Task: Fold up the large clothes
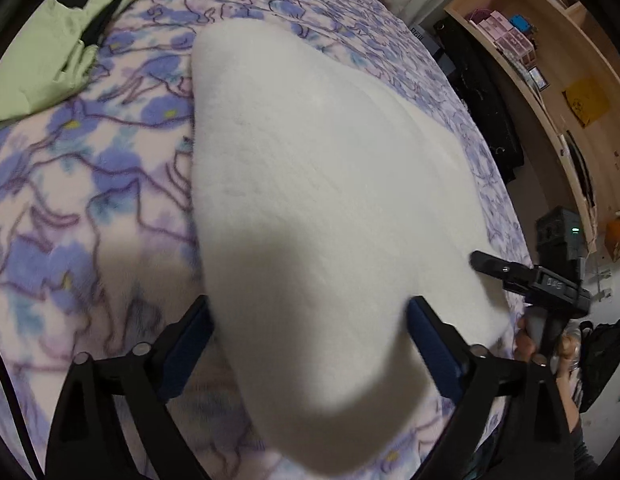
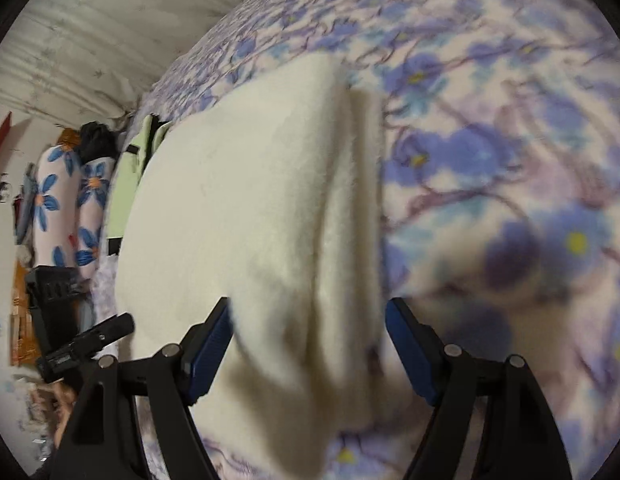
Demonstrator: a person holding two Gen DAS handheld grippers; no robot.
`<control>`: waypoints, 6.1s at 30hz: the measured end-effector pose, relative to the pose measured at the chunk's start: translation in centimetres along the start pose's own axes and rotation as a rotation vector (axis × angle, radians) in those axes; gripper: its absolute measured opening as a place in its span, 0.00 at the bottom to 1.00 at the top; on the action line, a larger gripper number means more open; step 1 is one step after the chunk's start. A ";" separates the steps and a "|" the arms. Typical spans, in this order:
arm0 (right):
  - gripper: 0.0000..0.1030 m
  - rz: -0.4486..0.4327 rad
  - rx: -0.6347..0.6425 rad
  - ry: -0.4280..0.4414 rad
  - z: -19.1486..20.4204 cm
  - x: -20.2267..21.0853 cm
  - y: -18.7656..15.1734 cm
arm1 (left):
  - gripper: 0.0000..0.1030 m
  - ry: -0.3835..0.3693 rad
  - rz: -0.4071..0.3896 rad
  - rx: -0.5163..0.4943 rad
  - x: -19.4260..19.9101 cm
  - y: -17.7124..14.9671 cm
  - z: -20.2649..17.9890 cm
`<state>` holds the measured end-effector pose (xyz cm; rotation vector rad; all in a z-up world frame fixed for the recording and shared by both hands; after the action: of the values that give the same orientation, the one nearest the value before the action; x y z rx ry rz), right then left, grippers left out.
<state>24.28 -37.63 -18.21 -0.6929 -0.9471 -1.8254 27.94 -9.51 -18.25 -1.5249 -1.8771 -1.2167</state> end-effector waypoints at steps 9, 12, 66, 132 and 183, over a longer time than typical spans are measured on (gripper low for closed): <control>0.87 -0.071 0.064 0.125 1.7 -3.7 1.6 | 0.98 -0.195 -0.018 0.057 -3.5 1.1 0.7; 0.62 -0.069 0.068 0.147 2.7 -3.2 2.0 | 0.79 -0.133 -0.066 0.000 -2.9 1.2 -0.3; 0.68 -0.057 0.393 0.130 37.8 -27.8 14.0 | 0.98 0.174 -0.284 -0.004 18.6 23.6 38.3; 0.63 -0.405 0.266 -0.218 17.2 15.6 -19.8 | 1.00 0.414 -0.546 -0.126 23.5 -13.3 -7.3; 0.64 -0.408 0.376 -0.323 22.9 12.5 -21.4 | 0.99 0.574 -0.472 -0.046 26.2 -16.8 -5.3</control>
<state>1.06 -18.68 -2.71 -0.5950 -1.6972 -1.8277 3.29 0.52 -1.22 -0.6389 -1.8451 -1.6861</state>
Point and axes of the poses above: each gripper's, at about its wrist camera, not at the fingertips, and x roughly against the way its jaws point, z to its left, y to its top, the point moved 6 cm from there along -x, roughly the way its jaws point, and after that the axes turned 4 degrees about -z, right-handed, at the moved point
